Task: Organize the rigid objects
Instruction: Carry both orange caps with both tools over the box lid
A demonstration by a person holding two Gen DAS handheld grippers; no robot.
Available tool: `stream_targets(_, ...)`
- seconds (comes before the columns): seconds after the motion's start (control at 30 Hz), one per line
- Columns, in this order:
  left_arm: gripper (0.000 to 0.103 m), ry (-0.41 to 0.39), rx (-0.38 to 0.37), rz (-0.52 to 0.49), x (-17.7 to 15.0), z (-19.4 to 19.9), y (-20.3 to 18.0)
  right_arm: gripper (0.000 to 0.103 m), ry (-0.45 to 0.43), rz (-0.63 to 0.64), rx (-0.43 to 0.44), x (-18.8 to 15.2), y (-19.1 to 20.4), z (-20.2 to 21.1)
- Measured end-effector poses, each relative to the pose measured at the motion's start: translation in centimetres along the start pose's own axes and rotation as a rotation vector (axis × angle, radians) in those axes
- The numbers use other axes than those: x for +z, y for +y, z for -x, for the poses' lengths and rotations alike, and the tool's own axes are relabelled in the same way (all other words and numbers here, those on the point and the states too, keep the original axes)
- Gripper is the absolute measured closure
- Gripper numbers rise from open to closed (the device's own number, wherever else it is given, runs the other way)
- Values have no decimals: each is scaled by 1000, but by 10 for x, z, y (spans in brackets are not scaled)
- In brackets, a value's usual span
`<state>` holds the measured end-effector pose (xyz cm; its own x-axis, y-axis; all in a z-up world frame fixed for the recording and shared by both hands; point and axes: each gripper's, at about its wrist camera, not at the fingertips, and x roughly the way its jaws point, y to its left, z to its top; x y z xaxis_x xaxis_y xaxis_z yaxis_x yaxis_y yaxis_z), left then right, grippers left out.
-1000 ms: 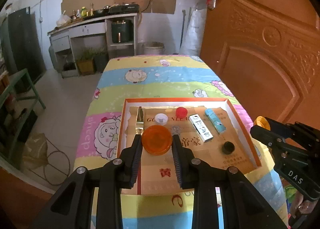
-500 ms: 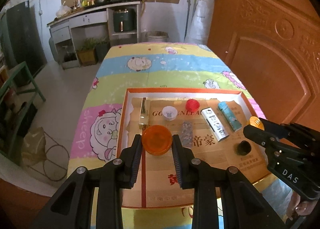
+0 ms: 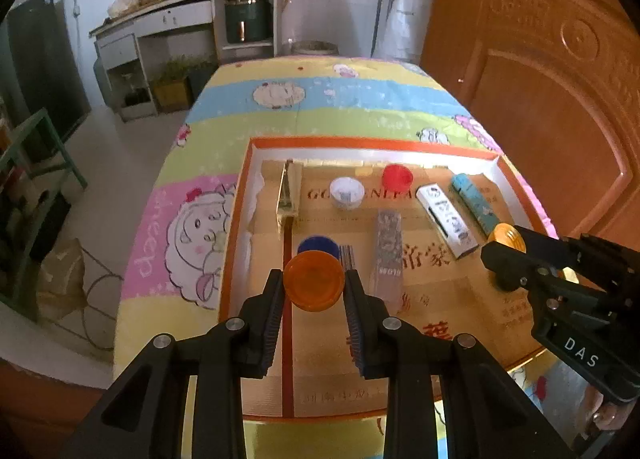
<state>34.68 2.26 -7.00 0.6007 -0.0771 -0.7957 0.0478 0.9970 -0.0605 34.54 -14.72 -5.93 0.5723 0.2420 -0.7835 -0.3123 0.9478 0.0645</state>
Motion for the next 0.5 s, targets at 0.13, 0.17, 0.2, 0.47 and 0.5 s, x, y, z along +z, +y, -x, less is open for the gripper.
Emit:
stream_targets(0.13,73,23,-4,7,-7,-8,2,73,21,7,0,-5,2,-7)
stream_targets(0.17,73,28,-6,9,-9,-10,3,73,24,8,0,-5,3,-8)
stream_targets(0.2,73,32,-8,10,-10,-11,3,73,27,8,1,-6,3,-10)
stream_targets(0.47,73,47,-16,21,-14,-19,7,73,44,14,-1,-10,5,-16)
stream_targets(0.5,73,48,-18,22,-14,-20,7,73,46,13,-2,-10,5,-17)
